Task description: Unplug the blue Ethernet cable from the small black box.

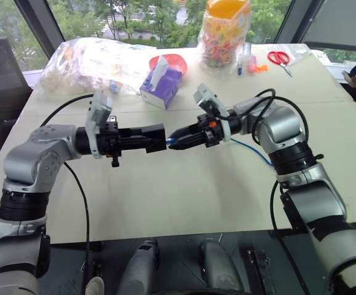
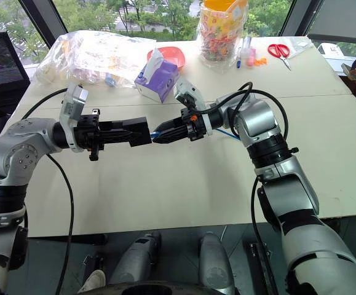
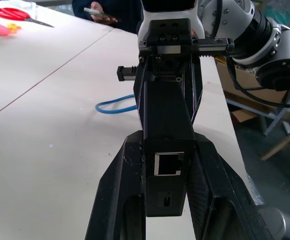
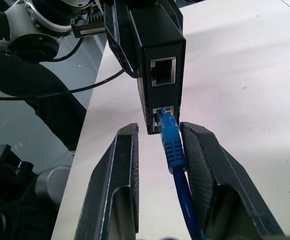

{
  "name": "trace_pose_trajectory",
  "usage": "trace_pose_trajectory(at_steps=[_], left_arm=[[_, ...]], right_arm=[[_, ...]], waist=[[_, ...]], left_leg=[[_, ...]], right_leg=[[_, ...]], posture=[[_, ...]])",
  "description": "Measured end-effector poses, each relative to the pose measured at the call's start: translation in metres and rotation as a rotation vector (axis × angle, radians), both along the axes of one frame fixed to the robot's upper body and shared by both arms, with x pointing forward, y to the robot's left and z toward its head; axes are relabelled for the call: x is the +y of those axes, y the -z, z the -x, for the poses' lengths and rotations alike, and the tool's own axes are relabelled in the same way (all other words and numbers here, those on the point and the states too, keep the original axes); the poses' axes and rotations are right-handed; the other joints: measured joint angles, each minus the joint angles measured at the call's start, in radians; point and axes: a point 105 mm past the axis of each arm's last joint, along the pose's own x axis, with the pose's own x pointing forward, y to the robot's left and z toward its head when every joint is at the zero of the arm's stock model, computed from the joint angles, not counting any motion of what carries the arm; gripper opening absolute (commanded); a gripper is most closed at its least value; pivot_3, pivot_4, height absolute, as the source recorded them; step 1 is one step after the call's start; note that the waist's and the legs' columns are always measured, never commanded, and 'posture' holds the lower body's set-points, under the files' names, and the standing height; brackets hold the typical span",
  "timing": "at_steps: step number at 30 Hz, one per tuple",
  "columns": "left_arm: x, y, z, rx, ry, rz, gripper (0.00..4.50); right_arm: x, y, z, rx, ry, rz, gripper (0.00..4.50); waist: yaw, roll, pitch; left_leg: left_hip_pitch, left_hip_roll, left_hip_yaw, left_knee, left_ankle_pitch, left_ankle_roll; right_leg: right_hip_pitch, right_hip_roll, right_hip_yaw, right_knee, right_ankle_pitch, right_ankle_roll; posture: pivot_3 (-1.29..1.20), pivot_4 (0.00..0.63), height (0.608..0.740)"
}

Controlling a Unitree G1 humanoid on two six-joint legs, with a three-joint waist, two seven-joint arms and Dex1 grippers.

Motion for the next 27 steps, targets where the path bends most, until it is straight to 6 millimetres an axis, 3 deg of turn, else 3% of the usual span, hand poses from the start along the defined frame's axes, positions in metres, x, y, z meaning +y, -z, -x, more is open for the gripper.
trace_pose_trajectory(at_steps=[8, 11, 27], left_arm=[[-0.0006, 0.0001, -0.0001, 0.0, 0.0, 0.003, 0.49], [-0.0016, 0.0001, 0.0003, 0.0, 0.005, 0.007, 0.49], [-0.0025, 0.0009, 0.0032, -0.008, 0.0, 0.001, 0.49]], right_arm=[[0.0, 0.0, 0.0, 0.0, 0.0, 0.0, 1.34], [-0.0003, 0.0001, -0.0003, -0.001, 0.003, 0.002, 0.04], [-0.0012, 0.0011, -0.0018, -0.027, 0.002, 0.01, 0.04]], waist=[[0.0, 0.0, 0.0], [0.0, 0.0, 0.0], [0.0, 0.0, 0.0]], left_leg=[[0.0, 0.0, 0.0, 0.0, 0.0, 0.0], [0.0, 0.0, 0.0, 0.0, 0.0, 0.0], [0.0, 0.0, 0.0, 0.0, 0.0, 0.0]], right_leg=[[0.0, 0.0, 0.0, 0.0, 0.0, 0.0], [0.0, 0.0, 0.0, 0.0, 0.0, 0.0], [0.0, 0.0, 0.0, 0.0, 0.0, 0.0]], posture=[[0.0, 0.15, 0.728], [0.0, 0.15, 0.728], [0.0, 0.15, 0.728]])
